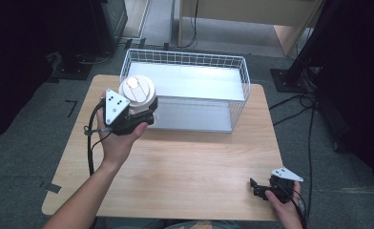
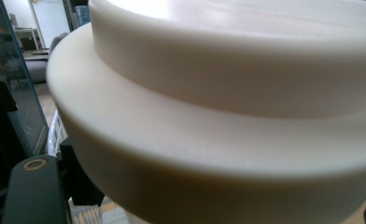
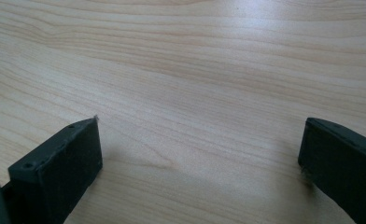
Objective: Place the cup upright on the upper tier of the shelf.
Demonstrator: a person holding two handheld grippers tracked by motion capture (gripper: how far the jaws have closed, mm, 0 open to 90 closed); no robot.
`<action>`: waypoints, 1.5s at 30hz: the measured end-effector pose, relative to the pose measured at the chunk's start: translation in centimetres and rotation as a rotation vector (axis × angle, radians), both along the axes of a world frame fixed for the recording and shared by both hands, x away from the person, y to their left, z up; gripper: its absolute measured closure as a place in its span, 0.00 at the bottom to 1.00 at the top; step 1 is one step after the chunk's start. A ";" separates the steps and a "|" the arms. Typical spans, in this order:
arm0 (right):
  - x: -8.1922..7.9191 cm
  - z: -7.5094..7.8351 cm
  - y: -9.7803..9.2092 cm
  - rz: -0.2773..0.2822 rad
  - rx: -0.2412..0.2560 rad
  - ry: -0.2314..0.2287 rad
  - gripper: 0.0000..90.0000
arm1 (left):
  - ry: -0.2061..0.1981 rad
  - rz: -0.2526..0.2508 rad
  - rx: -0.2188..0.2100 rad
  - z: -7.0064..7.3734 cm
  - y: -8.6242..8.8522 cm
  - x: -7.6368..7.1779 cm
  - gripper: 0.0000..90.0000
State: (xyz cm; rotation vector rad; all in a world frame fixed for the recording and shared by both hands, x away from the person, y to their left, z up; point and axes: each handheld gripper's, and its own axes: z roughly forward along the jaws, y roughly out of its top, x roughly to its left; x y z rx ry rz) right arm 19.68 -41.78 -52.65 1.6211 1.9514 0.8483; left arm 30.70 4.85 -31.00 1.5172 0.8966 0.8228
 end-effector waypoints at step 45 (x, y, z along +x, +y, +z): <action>-0.1 0.0 0.1 0.011 -0.005 -0.002 0.00 | -0.032 0.059 0.004 4.5 -3.5 6.3 0.18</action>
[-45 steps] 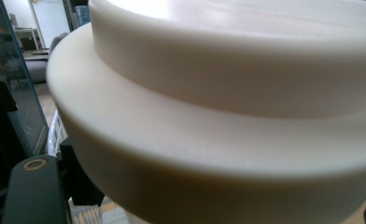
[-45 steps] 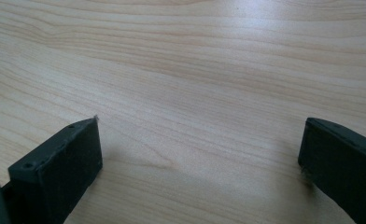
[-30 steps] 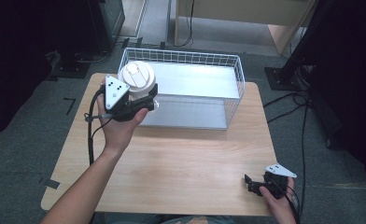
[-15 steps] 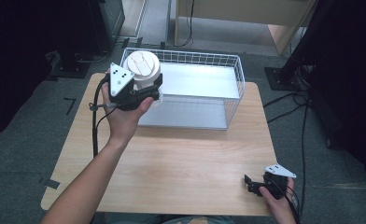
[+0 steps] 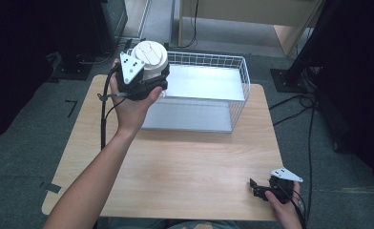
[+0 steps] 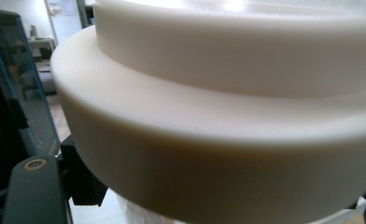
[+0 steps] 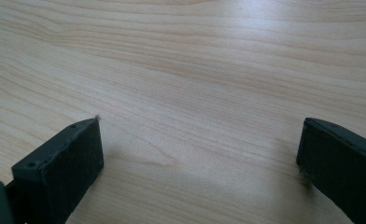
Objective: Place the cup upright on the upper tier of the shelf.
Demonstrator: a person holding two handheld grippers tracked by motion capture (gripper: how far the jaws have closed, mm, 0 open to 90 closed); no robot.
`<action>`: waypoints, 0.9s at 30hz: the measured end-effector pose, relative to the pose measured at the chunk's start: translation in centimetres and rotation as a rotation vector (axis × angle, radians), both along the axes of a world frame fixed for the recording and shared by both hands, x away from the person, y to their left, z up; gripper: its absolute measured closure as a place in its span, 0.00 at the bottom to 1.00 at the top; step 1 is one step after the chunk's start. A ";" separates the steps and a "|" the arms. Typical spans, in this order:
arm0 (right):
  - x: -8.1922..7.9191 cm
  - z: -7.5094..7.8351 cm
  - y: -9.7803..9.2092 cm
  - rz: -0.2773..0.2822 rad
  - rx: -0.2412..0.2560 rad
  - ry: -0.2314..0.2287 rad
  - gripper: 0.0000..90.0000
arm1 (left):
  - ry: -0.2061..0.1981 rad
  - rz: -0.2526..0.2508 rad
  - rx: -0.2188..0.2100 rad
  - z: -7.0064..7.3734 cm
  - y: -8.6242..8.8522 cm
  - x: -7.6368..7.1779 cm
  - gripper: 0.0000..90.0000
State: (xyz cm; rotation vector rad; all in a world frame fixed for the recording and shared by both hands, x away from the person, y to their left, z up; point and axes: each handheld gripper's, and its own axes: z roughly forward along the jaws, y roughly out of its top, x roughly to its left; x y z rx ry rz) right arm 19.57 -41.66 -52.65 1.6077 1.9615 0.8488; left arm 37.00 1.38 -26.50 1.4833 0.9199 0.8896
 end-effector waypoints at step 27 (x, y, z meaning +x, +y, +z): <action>0.0 0.0 0.0 -0.001 0.001 -0.001 0.00 | 0.053 0.102 0.007 -0.9 -1.1 7.4 0.18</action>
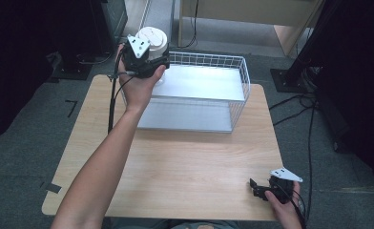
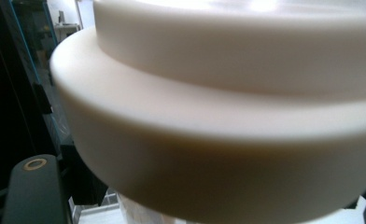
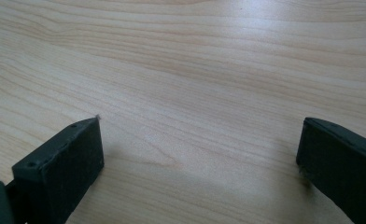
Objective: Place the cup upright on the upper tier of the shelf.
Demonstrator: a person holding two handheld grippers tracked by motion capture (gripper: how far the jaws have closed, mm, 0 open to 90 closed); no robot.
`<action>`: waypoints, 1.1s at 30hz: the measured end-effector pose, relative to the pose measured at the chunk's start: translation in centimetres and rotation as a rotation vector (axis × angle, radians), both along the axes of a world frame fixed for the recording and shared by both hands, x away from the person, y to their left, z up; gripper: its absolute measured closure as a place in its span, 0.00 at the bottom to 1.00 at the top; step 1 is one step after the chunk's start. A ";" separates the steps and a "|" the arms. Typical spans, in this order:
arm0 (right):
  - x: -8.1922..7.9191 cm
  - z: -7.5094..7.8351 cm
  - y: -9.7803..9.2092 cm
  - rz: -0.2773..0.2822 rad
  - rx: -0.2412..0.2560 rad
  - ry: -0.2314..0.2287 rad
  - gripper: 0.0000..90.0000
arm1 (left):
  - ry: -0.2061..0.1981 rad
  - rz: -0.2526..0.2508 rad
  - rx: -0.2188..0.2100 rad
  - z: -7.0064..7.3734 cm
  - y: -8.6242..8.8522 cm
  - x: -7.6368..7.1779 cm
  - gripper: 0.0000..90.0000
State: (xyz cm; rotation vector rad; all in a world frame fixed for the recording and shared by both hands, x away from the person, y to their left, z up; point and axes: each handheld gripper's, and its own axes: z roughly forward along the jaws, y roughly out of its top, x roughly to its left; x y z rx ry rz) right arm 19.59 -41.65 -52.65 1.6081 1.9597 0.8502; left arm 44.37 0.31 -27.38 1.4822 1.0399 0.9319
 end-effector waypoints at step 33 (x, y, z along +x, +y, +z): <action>0.0 0.0 0.0 0.001 -0.001 0.000 0.01 | 0.016 0.014 -0.004 0.1 0.2 1.2 0.00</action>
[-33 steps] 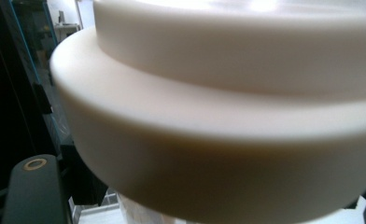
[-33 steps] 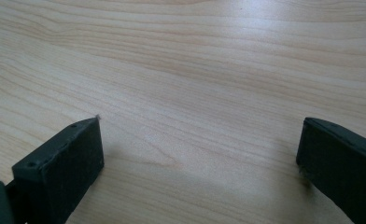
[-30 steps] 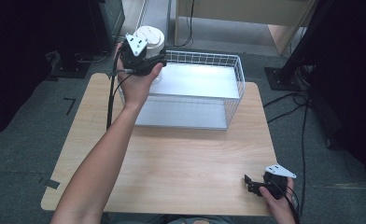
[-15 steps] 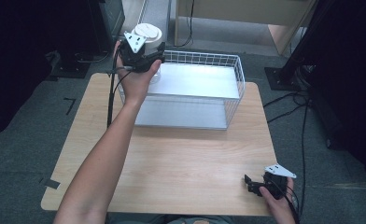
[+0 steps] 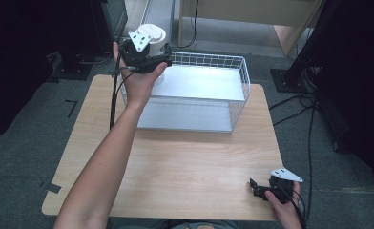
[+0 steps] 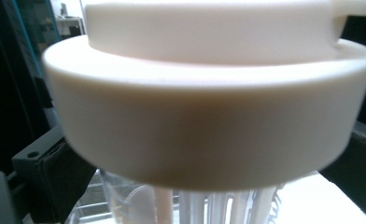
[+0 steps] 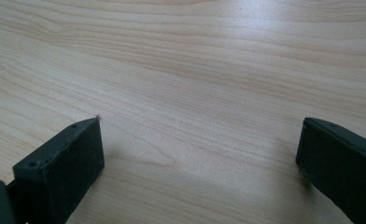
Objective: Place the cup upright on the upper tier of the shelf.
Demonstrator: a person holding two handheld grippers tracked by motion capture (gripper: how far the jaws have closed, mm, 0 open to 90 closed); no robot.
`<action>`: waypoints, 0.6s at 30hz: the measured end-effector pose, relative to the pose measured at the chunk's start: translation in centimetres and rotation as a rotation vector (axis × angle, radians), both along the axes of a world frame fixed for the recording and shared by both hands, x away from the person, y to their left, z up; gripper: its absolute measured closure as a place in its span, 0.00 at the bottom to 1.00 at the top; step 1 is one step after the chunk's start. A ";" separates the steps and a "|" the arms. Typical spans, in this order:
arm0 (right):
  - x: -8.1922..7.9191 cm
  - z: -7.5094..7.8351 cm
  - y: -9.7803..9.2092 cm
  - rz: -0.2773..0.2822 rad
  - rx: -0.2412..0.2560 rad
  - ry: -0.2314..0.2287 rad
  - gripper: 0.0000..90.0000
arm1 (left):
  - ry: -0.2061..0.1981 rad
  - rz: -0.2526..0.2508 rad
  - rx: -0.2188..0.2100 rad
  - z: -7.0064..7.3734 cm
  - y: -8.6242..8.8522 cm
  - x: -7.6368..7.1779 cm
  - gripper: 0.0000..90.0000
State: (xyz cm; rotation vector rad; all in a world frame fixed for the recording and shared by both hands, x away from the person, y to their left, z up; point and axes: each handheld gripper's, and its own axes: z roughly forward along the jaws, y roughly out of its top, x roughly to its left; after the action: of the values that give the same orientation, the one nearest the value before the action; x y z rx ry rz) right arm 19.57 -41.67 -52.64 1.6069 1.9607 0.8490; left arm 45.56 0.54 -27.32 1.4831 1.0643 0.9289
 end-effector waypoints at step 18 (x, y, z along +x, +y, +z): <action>0.0 0.0 0.0 -0.001 0.000 0.000 0.01 | -0.041 0.004 -0.029 0.1 1.4 -1.9 0.00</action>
State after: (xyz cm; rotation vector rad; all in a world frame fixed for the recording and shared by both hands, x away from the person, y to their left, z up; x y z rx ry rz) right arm 19.58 -41.65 -52.64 1.6078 1.9601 0.8481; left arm 43.65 1.96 -27.21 1.4329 1.0476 0.9391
